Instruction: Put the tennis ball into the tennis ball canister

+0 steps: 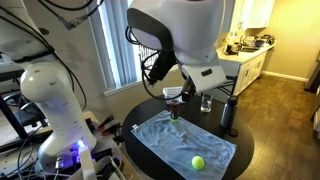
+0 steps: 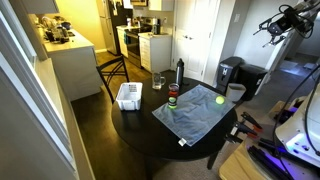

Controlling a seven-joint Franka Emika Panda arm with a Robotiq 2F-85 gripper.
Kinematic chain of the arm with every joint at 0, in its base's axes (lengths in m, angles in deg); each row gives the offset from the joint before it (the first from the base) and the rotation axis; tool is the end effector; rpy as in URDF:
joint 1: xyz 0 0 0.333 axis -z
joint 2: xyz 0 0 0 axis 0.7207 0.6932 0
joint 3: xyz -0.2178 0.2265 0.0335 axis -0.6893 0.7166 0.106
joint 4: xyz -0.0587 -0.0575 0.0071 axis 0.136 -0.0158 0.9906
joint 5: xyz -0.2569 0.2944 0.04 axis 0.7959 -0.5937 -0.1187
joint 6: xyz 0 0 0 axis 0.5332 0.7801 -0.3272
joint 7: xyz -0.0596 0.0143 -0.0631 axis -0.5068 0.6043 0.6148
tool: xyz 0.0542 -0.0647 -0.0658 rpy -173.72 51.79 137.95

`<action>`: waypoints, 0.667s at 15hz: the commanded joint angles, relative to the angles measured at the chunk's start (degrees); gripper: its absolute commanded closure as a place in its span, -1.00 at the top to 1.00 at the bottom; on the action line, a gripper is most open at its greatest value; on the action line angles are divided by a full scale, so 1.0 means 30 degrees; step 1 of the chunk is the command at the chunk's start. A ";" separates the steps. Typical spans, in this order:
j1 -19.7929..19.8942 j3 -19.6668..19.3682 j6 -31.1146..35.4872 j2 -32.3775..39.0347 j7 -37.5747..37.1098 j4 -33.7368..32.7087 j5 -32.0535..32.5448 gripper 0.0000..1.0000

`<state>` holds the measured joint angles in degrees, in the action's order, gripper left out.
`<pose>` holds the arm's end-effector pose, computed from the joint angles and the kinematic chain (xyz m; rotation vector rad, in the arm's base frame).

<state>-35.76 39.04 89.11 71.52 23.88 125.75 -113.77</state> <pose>0.2844 -0.3845 0.3947 -1.9571 1.4828 -0.3489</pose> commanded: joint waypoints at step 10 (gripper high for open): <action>0.1327 0.1138 -0.0636 0.1395 0.0108 -0.0493 -0.0859 1.00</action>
<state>-35.01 39.37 87.66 75.27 23.89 124.36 -115.82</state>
